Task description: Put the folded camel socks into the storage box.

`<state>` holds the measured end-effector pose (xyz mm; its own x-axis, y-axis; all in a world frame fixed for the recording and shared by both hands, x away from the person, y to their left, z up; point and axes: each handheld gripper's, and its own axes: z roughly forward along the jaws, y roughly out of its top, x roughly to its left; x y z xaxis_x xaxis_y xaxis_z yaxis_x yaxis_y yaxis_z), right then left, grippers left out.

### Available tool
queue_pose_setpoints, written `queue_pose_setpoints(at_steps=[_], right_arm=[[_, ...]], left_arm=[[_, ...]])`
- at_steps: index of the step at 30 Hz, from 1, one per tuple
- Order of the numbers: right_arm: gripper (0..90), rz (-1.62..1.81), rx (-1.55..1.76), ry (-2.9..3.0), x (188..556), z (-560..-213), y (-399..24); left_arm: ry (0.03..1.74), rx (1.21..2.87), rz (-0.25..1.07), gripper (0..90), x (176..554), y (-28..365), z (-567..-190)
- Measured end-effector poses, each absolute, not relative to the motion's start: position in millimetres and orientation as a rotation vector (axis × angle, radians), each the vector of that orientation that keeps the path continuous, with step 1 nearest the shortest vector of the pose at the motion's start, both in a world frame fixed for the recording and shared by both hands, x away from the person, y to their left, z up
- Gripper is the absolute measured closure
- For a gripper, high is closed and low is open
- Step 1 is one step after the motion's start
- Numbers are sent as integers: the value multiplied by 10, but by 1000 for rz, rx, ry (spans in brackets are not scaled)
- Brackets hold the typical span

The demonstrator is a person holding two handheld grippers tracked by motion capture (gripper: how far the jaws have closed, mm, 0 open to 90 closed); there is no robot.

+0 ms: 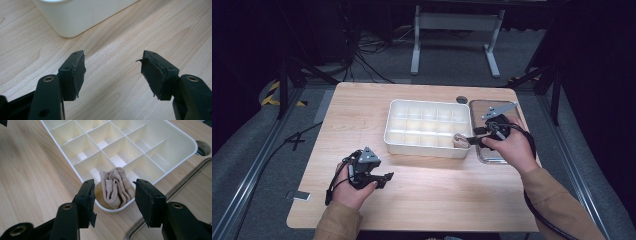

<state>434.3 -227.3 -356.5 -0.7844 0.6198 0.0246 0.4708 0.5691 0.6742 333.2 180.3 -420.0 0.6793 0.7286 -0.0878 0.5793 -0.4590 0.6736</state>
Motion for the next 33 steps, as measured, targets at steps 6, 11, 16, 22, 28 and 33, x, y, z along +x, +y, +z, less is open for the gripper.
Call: queue_pose_setpoints(at_steps=[6, 11, 16, 22, 28, 33], right_arm=[[474, 1083, 916, 2520, 4156, -3524, -2459], [441, 1089, 913, 2497, 4029, -3529, -2579], [410, 1060, 912, 2496, 3923, -3561, -2659], [390, 1014, 966, 2465, 3717, -3665, -2838], [384, 1021, 1052, 2445, 3577, -3819, -3019], [377, 1001, 1094, 2442, 3571, -3982, -3127]], left_arm=[[1013, 2191, 309, 363, 3340, 1856, -4153], [1025, 2197, 312, 362, 3374, 1908, -4136], [1032, 2183, 310, 362, 3407, 1946, -4100], [1087, 2180, 289, 363, 3422, 1992, -4102], [1101, 2172, 290, 363, 3411, 2024, -4094], [1104, 2176, 309, 362, 3416, 2059, -4093]])
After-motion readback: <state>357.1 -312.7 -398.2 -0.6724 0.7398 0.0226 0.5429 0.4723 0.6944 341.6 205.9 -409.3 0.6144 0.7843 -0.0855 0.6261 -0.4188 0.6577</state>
